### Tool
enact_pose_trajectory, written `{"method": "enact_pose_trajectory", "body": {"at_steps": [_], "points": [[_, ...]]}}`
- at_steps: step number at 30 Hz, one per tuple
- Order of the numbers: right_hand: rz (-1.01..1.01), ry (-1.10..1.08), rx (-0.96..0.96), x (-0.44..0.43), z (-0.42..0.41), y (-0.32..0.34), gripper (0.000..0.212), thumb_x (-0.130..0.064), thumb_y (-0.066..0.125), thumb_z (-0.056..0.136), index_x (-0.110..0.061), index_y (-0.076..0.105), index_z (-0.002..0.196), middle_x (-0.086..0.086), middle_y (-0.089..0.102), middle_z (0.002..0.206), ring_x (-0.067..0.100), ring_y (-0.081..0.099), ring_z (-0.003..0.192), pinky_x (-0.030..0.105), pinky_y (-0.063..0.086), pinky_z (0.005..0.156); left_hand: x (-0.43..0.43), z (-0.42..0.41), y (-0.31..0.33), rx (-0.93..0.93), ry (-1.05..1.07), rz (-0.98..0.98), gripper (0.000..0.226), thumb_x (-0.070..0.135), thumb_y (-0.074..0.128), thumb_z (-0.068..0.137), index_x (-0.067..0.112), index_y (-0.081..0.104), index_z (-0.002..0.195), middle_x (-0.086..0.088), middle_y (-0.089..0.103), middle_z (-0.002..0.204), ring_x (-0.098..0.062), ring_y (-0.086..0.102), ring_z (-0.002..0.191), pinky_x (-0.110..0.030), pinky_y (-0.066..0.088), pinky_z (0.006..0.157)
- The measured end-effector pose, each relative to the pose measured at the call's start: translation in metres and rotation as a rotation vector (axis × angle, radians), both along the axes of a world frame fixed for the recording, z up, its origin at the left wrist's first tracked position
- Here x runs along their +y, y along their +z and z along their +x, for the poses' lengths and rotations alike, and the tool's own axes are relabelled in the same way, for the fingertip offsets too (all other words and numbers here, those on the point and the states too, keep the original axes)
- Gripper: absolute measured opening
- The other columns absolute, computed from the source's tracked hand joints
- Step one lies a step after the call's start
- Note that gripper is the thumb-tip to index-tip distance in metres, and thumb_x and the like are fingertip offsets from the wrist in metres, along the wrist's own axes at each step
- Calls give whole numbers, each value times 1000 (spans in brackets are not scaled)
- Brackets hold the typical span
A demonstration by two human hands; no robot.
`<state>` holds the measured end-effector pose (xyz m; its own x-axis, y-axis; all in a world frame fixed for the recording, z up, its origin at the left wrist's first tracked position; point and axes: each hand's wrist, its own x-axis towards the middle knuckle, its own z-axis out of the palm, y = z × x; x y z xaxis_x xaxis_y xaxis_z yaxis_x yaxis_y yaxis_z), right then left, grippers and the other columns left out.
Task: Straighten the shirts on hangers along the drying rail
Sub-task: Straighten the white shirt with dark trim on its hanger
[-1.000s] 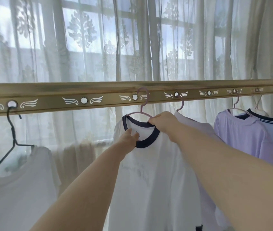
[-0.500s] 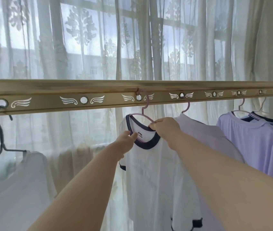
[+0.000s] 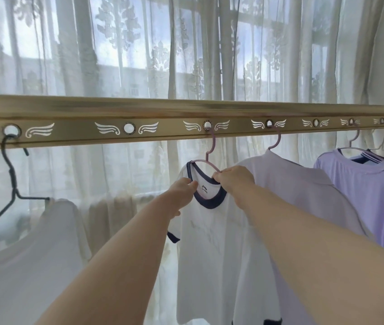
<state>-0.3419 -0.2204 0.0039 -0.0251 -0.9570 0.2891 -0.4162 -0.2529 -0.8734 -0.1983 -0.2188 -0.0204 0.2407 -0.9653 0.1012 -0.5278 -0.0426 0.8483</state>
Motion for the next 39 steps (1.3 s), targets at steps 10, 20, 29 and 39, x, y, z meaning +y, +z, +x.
{"method": "enact_pose_trajectory", "body": {"at_steps": [10, 20, 29, 39], "points": [[-38, 130, 66, 22, -11, -14, 29, -23, 59, 91, -9, 62, 117, 4, 60, 97, 21, 57, 92, 27, 43, 76, 29, -19, -14, -2, -73, 112, 56, 49, 37, 98, 17, 37, 144, -7, 43, 144, -26, 51, 124, -50, 44, 100], [263, 258, 457, 58, -62, -38, 47, -8, 67, 78, -9, 52, 122, 12, 61, 114, 29, 62, 96, 34, 54, 75, 65, -77, 1, 205, 123, -120, 74, 57, 41, 93, 15, 19, 150, -9, 35, 150, -31, 40, 132, -42, 38, 97], [410, 497, 578, 84, -109, -61, 47, 8, 58, 84, 0, 50, 129, 19, 61, 124, 35, 65, 108, 48, 55, 89, 95, -150, 12, -399, 262, -660, 31, 8, 47, 93, 19, 64, 117, 5, 52, 137, -16, 45, 129, -23, 34, 99], [556, 632, 799, 102, -198, -49, 54, -14, 72, 83, -14, 52, 133, 4, 64, 120, 19, 62, 109, 37, 50, 99, 103, -224, 13, -953, 187, -138, 16, 4, 46, 81, 14, 50, 68, -2, 56, 73, -24, 57, 74, -32, 43, 69]]}}
